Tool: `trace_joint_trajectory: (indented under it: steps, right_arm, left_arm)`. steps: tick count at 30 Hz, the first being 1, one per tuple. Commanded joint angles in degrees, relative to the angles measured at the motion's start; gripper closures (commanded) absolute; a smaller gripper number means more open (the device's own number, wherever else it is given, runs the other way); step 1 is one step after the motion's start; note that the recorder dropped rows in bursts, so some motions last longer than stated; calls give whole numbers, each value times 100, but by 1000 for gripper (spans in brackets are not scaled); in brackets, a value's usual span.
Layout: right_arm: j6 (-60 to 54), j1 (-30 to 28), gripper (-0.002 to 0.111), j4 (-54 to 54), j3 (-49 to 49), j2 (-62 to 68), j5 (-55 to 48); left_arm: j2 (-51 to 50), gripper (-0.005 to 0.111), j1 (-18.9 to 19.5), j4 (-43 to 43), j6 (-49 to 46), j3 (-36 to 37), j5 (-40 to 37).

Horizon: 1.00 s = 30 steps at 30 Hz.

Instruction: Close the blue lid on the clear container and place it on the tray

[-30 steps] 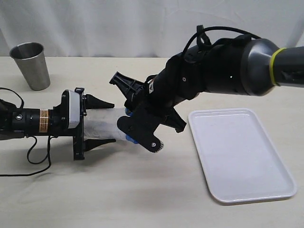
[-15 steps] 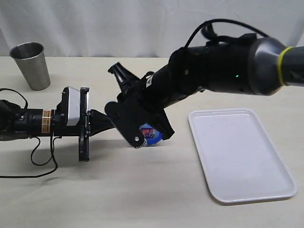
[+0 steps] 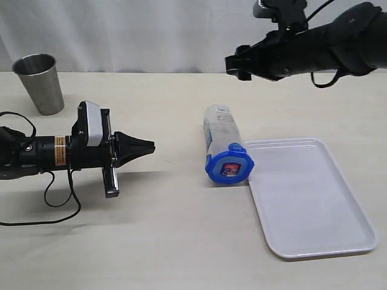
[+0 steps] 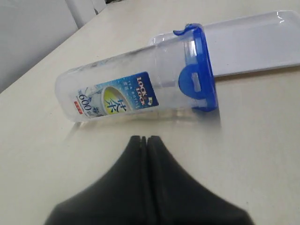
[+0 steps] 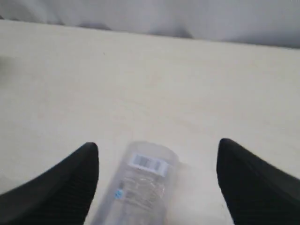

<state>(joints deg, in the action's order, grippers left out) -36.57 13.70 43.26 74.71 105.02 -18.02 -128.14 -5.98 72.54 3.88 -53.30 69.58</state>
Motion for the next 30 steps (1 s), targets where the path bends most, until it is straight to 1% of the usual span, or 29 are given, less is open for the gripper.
trace_joint_trajectory:
  steps: [1, 2, 4, 6, 7, 8, 9, 10, 12, 16, 30]
  right_arm:
    - [2734, -2, 32, -2874, 656, 297, -1351]
    - [3081, 214, 28, -3385, 970, 437, -1870]
    - [3170, 551, 26, -3522, 1474, 733, -2546]
    - [3380, 829, 26, -3608, 1962, 1067, -2903]
    - [3569, 901, 26, -3771, 2153, 1203, -3012]
    - [3984, 998, 26, -4253, 2521, 1472, -3307]
    - [4159, 1040, 26, -4503, 2740, 1630, -3558]
    - [4329, 1098, 26, -4813, 3146, 1933, -4072]
    - [4342, 1108, 26, -4812, 3411, 2158, -4397]
    - [4342, 1108, 26, -4588, 3596, 2490, -4489]
    - [4342, 1108, 27, -4409, 3596, 2915, -4343]
  left_arm:
    - [-6, 107, -9, -124, 85, -5, 39]
    - [-6, 107, -9, -124, 85, -5, 39]
    - [-6, 107, -9, -124, 85, -5, 39]
    - [-6, 107, -9, -124, 109, -5, 39]
    - [-6, 107, -9, -110, 142, -5, 39]
    - [-6, 107, -9, -110, 238, -5, 39]
    - [-6, 107, -9, -99, 233, -5, 39]
    - [-6, 107, -9, -87, 233, -5, 39]
    - [-6, 107, -9, -87, 233, -5, 39]
    - [-6, 107, -9, -86, 233, -5, 39]
    - [-6, 107, -9, -123, 233, -5, 39]
